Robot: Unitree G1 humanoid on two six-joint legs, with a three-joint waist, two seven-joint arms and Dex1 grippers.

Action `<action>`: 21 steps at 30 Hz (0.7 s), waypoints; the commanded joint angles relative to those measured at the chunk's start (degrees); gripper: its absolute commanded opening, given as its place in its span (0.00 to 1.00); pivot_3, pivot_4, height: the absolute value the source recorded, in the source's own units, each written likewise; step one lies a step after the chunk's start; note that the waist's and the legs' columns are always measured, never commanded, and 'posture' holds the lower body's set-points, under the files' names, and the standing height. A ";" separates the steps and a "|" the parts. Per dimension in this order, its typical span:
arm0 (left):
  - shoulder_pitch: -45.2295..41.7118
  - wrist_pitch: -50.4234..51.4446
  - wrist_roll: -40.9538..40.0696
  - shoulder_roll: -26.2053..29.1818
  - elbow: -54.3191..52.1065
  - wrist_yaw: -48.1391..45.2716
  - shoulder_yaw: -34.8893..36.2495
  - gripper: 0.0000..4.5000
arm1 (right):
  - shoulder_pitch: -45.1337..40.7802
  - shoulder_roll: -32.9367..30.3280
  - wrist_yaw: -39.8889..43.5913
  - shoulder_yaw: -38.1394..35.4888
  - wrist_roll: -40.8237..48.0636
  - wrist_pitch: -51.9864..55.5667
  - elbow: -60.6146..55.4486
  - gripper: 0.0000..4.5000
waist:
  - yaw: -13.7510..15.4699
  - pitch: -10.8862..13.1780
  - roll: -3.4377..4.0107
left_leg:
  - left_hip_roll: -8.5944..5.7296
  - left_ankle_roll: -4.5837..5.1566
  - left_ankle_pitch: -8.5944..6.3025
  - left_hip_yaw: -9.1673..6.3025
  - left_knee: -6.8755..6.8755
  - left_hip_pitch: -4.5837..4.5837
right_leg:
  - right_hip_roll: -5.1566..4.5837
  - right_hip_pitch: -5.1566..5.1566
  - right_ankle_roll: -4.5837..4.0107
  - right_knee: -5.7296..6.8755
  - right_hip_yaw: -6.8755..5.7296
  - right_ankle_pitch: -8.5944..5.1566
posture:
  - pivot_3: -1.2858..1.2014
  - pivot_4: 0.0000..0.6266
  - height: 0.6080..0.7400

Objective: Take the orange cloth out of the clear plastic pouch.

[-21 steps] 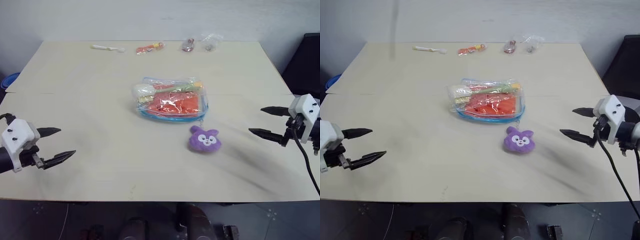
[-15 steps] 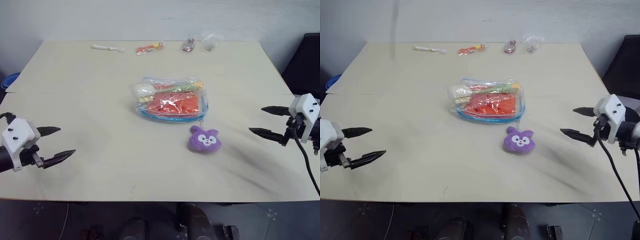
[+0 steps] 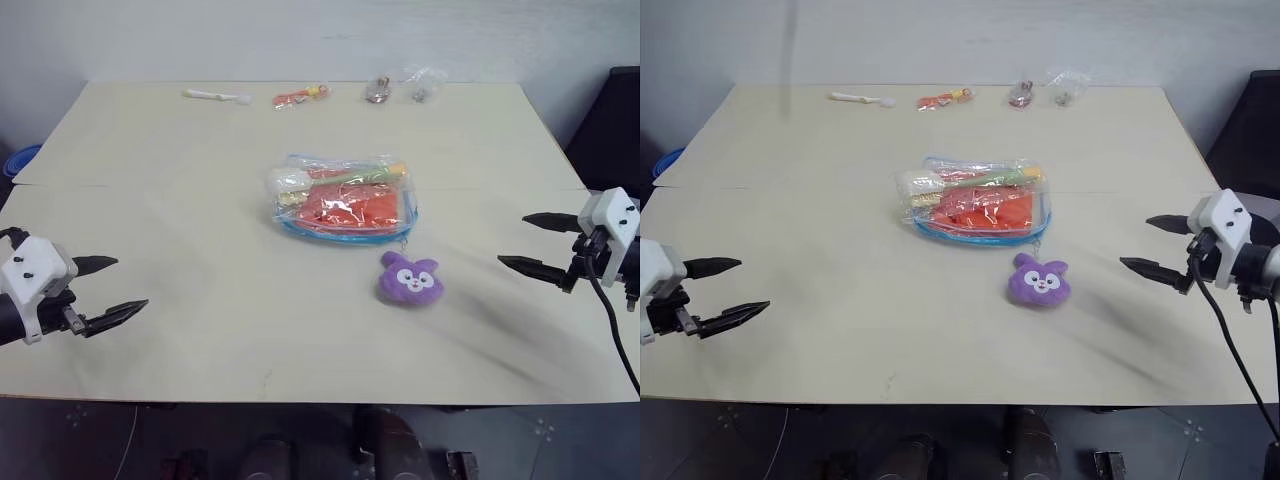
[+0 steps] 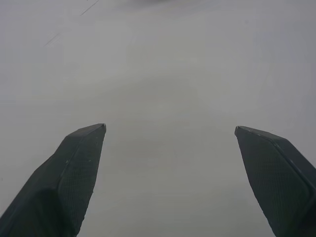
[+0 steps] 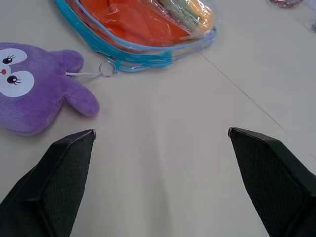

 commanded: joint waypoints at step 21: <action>-39.02 -1.91 4.99 -4.42 8.13 0.22 -28.92 0.99 | 2.55 5.40 -4.52 0.82 10.33 12.83 -29.44 1.00 | 0.33 -0.01 -0.02 | -0.05 -0.01 0.00 0.03 0.08 0.02 | 0.01 -0.01 0.01 0.16 0.04 0.01 | 0.52 0.24 1.00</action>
